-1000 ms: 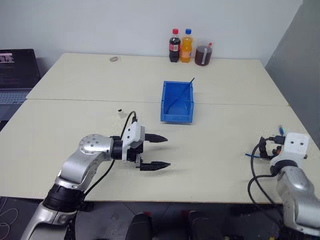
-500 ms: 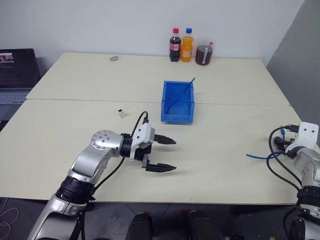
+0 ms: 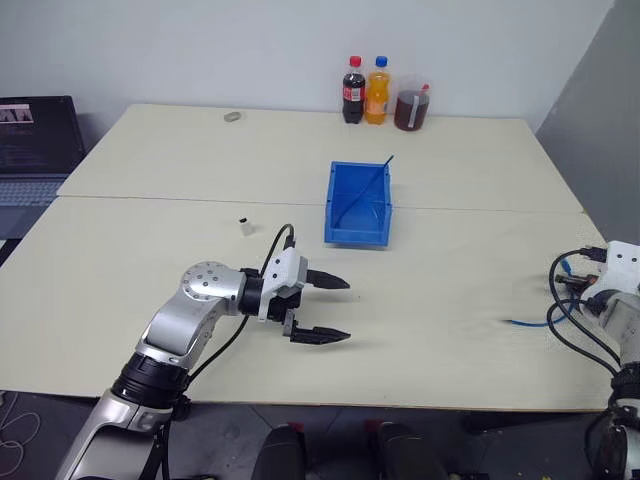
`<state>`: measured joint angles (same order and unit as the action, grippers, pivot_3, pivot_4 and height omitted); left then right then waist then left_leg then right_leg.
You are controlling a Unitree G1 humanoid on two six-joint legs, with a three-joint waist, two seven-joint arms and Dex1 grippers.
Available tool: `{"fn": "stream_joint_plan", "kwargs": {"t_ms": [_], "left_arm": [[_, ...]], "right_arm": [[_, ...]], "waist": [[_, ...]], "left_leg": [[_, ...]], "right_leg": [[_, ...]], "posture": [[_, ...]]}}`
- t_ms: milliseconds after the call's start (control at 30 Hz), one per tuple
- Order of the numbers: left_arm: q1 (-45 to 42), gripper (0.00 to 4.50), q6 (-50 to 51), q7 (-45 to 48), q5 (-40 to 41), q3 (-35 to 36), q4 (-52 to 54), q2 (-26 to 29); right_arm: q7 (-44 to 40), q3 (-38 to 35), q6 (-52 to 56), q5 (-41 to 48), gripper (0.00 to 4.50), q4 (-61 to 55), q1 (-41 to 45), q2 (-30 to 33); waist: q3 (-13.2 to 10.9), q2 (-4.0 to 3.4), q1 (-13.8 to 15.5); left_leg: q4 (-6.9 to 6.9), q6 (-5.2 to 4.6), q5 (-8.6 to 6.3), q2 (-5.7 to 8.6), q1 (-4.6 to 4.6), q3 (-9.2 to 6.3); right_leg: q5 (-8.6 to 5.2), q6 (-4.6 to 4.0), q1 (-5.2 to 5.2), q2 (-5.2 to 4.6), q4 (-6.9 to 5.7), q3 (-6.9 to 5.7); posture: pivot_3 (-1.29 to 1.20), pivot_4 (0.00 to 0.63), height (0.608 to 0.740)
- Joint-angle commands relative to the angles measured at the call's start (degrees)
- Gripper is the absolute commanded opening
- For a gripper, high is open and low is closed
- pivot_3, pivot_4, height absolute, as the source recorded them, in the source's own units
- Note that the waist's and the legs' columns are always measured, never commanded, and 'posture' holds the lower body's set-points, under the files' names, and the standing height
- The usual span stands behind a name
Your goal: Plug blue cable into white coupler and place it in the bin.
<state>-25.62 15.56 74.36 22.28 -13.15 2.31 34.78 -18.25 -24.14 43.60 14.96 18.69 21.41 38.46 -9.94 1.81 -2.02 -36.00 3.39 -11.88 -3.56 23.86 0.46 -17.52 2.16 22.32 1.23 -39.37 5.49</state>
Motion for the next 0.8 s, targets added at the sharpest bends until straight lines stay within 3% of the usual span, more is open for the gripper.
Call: {"fn": "stream_joint_plan", "kwargs": {"t_ms": [33, 233, 367, 467, 567, 767, 800], "left_arm": [[0.0, 4.50, -0.9, 0.1, -0.2, 1.7, -0.1, 0.8], [6.7, 4.50, -1.7, -0.9, -1.6, 6.0, -2.6, 6.9], [10.7, 4.50, 2.8, -4.5, 0.2, 11.7, -2.5, 9.7], [15.0, 4.50, 3.2, -5.4, 0.1, 14.9, -0.7, 11.8], [19.0, 4.50, 3.4, -5.8, 0.1, 17.0, 1.4, 13.6], [24.4, 4.50, 3.5, -7.3, -0.2, 19.8, 4.7, 15.3], [24.7, 4.50, 3.7, -7.6, 0.0, 20.1, 5.1, 15.2]], "right_arm": [[-14.0, 5.8, -3.1, 2.5, 0.01, -10.1, -1.5, 5.7], [-37.2, 21.5, -9.5, 5.6, 0.01, -34.7, -5.0, 14.9], [-42.1, 37.1, -15.6, -0.7, 0.01, -37.2, 3.3, 10.0], [-44.0, 47.7, -21.9, -7.6, 0.01, -29.7, 12.0, 1.8], [-44.9, 53.8, -26.3, -12.1, 0.01, -20.5, 19.1, -5.6], [-44.8, 58.4, -34.7, -18.1, 0.01, -5.6, 26.6, -14.9], [-45.0, 58.7, -35.9, -18.7, 0.22, -4.4, 26.9, -15.4]], "waist": [[-0.1, -0.17, -0.3], [-0.1, -0.35, -1.8], [-0.2, -0.14, -2.3], [-0.3, -0.07, -2.7], [-0.3, -0.05, -2.7], [-0.3, -0.01, -1.1], [-0.3, -0.01, -0.7]], "left_leg": [[0.00, 0.00, 0.00, 0.00, 0.00, 0.01], [0.03, -0.01, -0.01, -0.10, -0.04, -0.14], [0.02, -0.02, -0.01, -0.19, -0.05, -0.32], [-0.01, -0.02, -0.01, -0.12, -0.01, -0.30], [-0.05, -0.01, 0.00, -0.07, 0.00, -0.22], [-0.04, 0.00, -0.01, -0.08, 0.07, -0.24], [-0.03, 0.01, -0.01, -0.07, 0.08, -0.26]], "right_leg": [[-0.01, 0.02, 0.01, 0.01, -0.01, 0.02], [-0.05, -0.01, 0.02, 0.14, -0.02, 0.01], [-0.08, -0.06, 0.01, 0.23, -0.03, -0.13], [-0.05, 0.01, 0.03, 0.11, -0.11, -0.19], [-0.02, 0.04, 0.07, 0.01, -0.16, -0.19], [0.07, -0.37, 0.16, -0.06, -0.24, -0.33], [0.05, -0.42, 0.16, -0.08, -0.25, -0.38]], "posture": [[0.00, 0.150, 0.740], [0.00, 0.150, 0.740], [0.00, 0.150, 0.740], [0.00, 0.150, 0.740], [0.00, 0.150, 0.740], [0.00, 0.150, 0.740], [0.00, 0.150, 0.740]]}}
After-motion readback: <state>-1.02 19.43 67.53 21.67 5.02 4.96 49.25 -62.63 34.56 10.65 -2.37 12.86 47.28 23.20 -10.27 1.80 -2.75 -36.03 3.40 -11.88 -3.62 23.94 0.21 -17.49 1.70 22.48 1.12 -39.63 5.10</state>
